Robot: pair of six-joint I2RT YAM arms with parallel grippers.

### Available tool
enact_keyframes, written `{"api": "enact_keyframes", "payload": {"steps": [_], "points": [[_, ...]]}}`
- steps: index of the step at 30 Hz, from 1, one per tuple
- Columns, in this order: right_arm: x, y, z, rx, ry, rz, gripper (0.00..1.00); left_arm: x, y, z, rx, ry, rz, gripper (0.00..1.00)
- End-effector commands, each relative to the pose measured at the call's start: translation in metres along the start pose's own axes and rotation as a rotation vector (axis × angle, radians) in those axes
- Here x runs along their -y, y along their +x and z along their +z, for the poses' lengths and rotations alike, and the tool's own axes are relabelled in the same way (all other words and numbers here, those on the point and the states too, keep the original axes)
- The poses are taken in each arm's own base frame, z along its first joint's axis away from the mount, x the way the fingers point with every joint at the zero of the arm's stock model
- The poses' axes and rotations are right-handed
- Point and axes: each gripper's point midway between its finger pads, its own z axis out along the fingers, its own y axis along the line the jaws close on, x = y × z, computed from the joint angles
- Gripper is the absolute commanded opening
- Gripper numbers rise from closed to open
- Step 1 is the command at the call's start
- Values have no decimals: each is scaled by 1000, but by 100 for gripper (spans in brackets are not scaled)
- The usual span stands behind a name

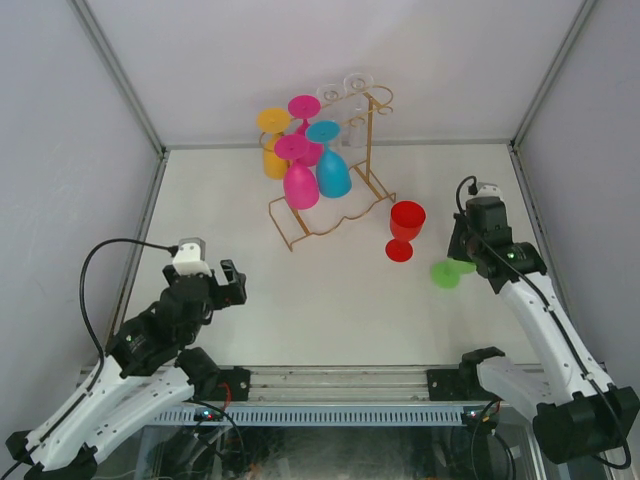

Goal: Take the wine glass off the wine glass rack
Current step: Place the wine glass at the center of the board.

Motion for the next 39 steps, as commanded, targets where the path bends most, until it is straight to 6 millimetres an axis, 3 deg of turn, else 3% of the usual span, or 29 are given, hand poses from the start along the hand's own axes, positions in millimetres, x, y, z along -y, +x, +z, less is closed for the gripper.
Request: {"api": "enact_keyframes", "payload": {"steps": [1, 5, 14, 39], "points": [[-21, -36, 9, 117, -91, -30, 0, 2, -15, -3, 47, 4, -40, 100], [-23, -51, 25, 147, -70, -39, 0, 3, -14, -2, 32, 1, -31, 100], [-48, -43, 49, 50, -111, -87, 0, 0, -15, -2, 35, -15, -30, 100], [-70, -39, 57, 13, -164, -194, 0, 3, -11, -1, 5, -11, -3, 100]]}}
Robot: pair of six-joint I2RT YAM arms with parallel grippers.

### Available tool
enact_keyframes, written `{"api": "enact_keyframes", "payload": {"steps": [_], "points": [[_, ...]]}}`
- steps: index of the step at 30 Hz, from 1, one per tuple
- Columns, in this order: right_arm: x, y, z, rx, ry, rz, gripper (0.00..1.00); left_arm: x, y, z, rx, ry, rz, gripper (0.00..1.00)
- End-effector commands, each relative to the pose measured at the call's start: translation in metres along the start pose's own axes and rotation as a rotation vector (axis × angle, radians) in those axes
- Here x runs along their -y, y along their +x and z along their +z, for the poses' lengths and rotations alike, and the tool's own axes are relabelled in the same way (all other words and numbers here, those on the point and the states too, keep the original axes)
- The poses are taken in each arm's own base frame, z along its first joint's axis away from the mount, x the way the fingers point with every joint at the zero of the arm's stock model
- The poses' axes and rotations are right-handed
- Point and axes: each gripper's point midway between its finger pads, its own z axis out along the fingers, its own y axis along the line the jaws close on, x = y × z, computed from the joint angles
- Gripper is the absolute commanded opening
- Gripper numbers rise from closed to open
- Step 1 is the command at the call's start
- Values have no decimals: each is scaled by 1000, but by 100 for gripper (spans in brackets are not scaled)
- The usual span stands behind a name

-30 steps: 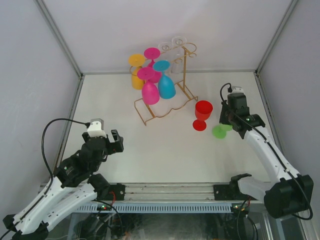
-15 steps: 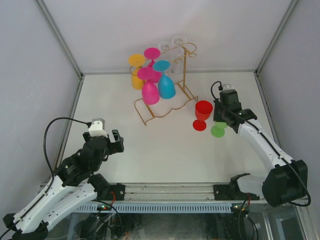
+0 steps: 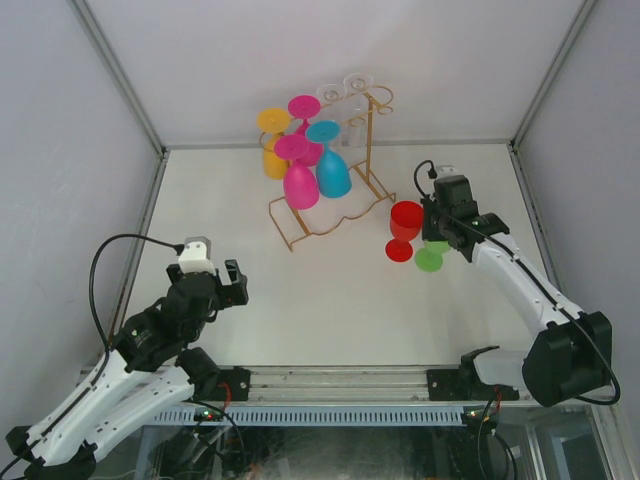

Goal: Take the wine glass off the wine glass rack
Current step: Place the wine glass at the center of the board.

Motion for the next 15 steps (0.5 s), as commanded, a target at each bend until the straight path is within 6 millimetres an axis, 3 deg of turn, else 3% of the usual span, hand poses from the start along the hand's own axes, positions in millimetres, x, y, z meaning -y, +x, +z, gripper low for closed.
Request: {"api": "enact_keyframes", "payload": {"steps": [1, 15], "points": [[-9, -25, -5, 65, -20, -33, 0, 4, -18, -5, 42, 13, -34, 100], [-4, -26, -6, 43, 45, -74, 2, 6, -15, -2, 21, 12, -18, 100]]}}
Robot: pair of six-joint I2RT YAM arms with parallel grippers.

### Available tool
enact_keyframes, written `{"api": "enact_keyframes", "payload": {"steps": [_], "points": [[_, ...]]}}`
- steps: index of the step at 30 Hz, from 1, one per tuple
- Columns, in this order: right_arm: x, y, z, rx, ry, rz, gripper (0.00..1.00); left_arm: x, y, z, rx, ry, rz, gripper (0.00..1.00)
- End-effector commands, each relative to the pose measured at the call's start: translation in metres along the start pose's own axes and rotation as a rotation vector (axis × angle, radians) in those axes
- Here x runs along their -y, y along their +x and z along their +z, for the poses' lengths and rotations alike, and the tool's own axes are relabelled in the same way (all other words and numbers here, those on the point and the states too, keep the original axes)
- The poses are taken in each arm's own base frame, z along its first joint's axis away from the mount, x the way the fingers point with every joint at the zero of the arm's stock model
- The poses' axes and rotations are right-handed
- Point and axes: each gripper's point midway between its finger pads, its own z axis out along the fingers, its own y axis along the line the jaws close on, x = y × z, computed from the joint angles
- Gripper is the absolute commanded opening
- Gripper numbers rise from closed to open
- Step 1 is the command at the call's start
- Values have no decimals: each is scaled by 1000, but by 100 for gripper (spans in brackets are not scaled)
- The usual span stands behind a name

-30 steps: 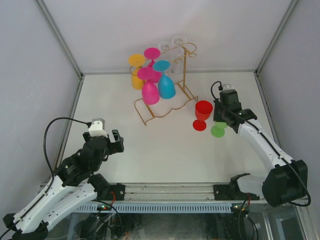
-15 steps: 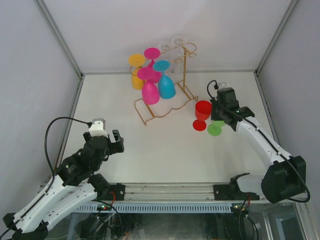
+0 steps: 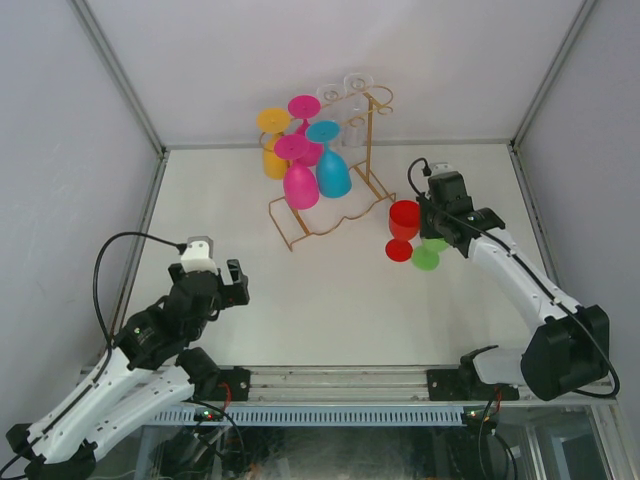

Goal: Take the wine glass off the wine glass rack
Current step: Place the wine glass at the center of the board.

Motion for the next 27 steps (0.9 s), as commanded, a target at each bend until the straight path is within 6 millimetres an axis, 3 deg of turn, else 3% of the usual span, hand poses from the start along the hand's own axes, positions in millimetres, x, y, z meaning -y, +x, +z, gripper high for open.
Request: {"api": "enact_keyframes", "payload": {"steps": [1, 6, 15, 21, 23, 27], "points": [[4, -18, -6, 46, 52, -37, 1, 6, -17, -4, 32, 19, -27, 100], [10, -14, -5, 29, 116, -80, 0, 6, -16, -4, 29, 20, -25, 100], [3, -17, 1, 35, 71, -83, 0, 6, -16, -4, 29, 20, -25, 100], [3, -21, -4, 49, 62, -60, 4, 6, -16, -4, 28, 21, -25, 100], [3, -22, -7, 56, 59, -55, 7, 7, -16, -4, 26, 21, -23, 100], [4, -25, -13, 70, 56, -37, 24, 6, -16, -4, 26, 20, -23, 100]]}}
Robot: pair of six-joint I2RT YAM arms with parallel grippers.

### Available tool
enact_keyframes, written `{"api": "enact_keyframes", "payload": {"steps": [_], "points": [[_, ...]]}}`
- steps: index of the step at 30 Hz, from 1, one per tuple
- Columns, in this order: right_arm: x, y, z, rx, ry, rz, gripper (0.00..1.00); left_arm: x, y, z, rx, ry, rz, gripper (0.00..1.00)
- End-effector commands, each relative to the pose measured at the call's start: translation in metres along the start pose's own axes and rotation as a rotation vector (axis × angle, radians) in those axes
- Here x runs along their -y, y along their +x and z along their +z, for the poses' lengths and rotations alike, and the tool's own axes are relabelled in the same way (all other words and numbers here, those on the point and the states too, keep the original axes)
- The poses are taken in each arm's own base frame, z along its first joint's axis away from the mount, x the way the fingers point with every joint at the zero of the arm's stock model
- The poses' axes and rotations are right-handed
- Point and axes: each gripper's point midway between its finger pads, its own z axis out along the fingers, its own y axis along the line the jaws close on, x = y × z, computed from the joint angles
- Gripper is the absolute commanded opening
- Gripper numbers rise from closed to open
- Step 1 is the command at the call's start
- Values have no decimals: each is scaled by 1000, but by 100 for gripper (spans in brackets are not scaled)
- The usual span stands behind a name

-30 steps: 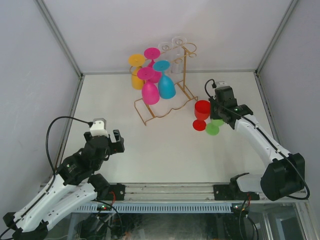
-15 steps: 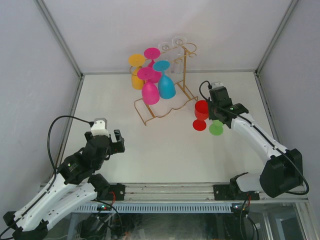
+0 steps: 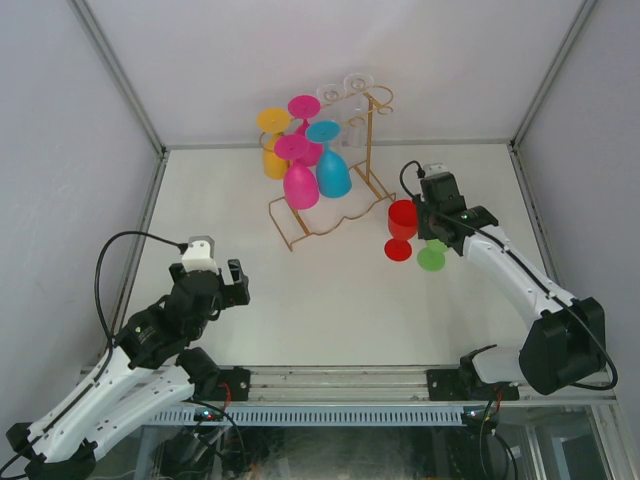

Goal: Take the wine glass off the wine glass rack
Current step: Place the wine glass at the center of the board, then pick up the wine glass from the wine rack.

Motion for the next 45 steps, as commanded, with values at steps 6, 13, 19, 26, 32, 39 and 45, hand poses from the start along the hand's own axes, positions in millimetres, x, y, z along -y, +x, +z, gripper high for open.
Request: {"api": "enact_keyframes", "payload": {"steps": [6, 13, 19, 26, 32, 39, 45], "points": [[0, -48, -44, 171, -53, 54, 25, 6, -17, -5, 36, 22, -30, 100], [-11, -66, -84, 273, -159, 81, 26, 5, -17, -5, 36, 21, -30, 100], [-33, -85, -134, 407, -347, 137, 36, 5, -19, -6, 44, 20, -35, 100], [-66, -109, -191, 532, -623, 223, 48, 2, -20, -8, 58, 17, -47, 100], [-84, -131, -218, 581, -778, 336, 53, 0, -22, -9, 68, 7, -60, 100], [-71, -169, -228, 803, -557, 491, 59, -13, -27, -12, 107, -48, -96, 100], [-93, -194, -222, 829, -627, 615, 61, -21, -31, -16, 143, -69, -128, 100]]}}
